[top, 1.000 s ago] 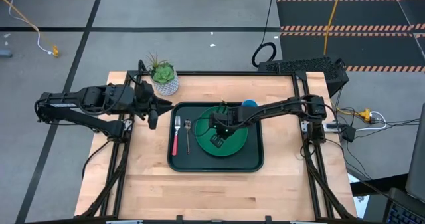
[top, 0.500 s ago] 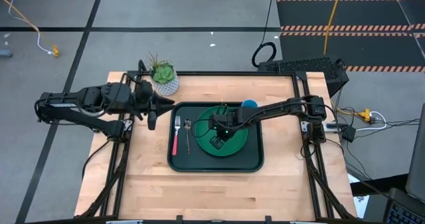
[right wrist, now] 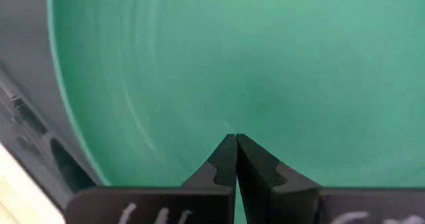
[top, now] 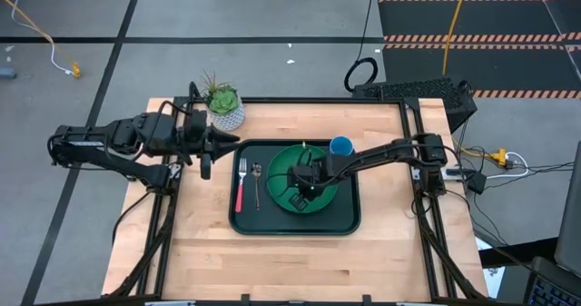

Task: Pick and place plate/cup/fork/spoon on tray
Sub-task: Adjust the green plate on the dark green serving tray

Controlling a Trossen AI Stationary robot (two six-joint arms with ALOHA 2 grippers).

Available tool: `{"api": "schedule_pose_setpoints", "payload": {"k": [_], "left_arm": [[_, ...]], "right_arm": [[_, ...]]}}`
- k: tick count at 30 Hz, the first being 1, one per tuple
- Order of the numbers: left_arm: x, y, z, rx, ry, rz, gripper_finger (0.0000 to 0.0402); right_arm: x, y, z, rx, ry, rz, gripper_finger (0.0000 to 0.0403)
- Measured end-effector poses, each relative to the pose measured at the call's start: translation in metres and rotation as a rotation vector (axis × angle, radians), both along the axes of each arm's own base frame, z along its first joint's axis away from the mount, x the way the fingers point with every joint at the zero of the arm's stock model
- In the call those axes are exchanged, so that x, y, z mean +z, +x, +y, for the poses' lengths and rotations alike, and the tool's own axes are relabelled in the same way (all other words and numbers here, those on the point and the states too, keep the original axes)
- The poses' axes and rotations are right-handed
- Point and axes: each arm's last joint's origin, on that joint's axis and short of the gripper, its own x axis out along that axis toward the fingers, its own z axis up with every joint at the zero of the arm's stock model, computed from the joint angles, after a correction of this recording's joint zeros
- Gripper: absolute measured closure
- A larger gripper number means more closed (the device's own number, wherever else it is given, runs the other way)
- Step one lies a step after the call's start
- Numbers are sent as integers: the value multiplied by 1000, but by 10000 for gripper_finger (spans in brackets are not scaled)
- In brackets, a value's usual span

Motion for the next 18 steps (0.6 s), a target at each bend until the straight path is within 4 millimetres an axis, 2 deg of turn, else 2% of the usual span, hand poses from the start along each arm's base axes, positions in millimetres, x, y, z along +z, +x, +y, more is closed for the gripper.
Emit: {"api": "schedule_pose_setpoints", "payload": {"k": [18], "left_arm": [[-1, -1, -11, -70, 10, 8, 303]], "right_arm": [[-1, -4, 31, -103, 49, 18, 403]]}}
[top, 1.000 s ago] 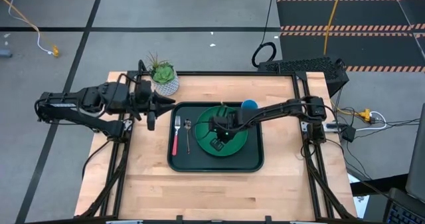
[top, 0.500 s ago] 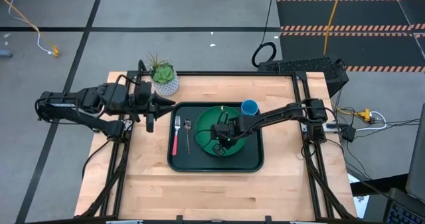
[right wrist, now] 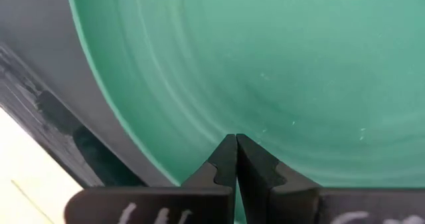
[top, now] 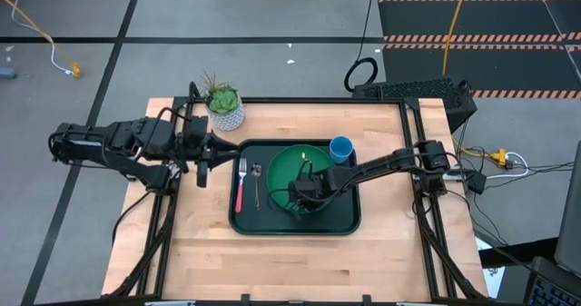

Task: Pick and place plate/cup/fork/spoon on tray
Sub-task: Adjust the green plate on the dark green serving tray

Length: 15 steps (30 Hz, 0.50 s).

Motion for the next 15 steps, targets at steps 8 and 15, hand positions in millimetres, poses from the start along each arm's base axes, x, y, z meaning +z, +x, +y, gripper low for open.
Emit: {"api": "schedule_pose_setpoints", "payload": {"k": [8, 15], "left_arm": [[0, -1, -3, -19, 7, 6, 303], [-3, -1, -3, -21, 11, 32, 303]], "right_arm": [[-2, -3, 13, 13, 12, 4, 403], [-2, -4, 19, 37, 39, 9, 403]]}}
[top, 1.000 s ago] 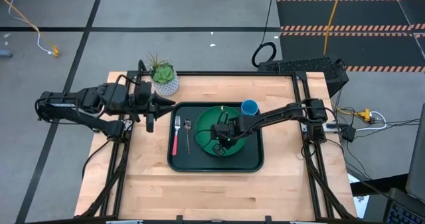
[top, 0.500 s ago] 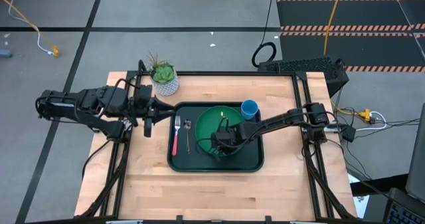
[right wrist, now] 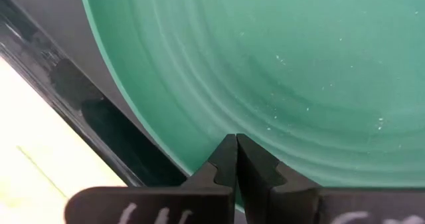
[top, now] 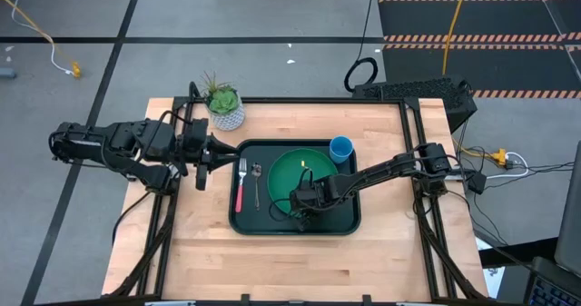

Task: Pick and place plate/cup/fork/spoon on tray
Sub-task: Adjust the green plate on the dark green serving tray

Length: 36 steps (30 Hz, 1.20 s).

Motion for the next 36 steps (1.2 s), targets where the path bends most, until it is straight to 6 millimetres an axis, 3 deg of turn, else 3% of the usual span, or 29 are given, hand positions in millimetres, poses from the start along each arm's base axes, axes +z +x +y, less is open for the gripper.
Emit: {"api": "schedule_pose_setpoints", "payload": {"k": [20, 36], "left_arm": [[0, 0, 0, -19, 63, 2, 303], [0, 0, 0, -40, 62, 1, 302]], "right_arm": [[2, 5, 3, 37, 24, -54, 403], [6, 7, 16, 19, -39, -139, 403]]}}
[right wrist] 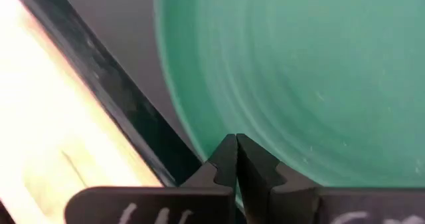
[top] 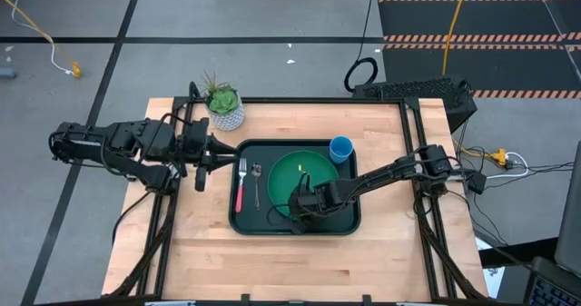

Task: Pick and place plate/cup/fork/spoon on tray
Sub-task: Adjust the green plate on the dark green serving tray, then return to Home Position

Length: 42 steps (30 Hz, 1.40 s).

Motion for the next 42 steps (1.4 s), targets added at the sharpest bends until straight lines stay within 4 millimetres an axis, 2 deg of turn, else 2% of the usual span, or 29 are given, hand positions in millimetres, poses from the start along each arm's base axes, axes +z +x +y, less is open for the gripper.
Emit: {"api": "schedule_pose_setpoints", "payload": {"k": [9, 15, 18, 24, 30, 34, 37, 42], "left_arm": [[-3, -1, -1, -37, -54, 32, 302], [-4, -1, 0, 17, -79, 46, 302], [-4, -1, 2, 72, -88, 40, 302], [-3, -1, 2, 98, -132, 23, 302], [5, 1, 2, 145, -347, -74, 302], [10, 10, 0, 171, -378, -154, 302], [12, 22, -3, 220, -373, -215, 302], [11, 48, -11, 251, -369, -293, 307]], "right_arm": [[27, 1, 5, -7, -78, -167, 403], [56, -5, 1, 39, -148, -275, 403], [76, -12, -1, 92, -183, -334, 403], [127, -41, -4, 188, -226, -450, 403], [186, -84, 2, 281, -317, -669, 403], [216, -111, 8, 338, -379, -814, 403], [231, -126, 10, 372, -387, -902, 403], [231, -145, 12, 391, -359, -947, 403]]}}
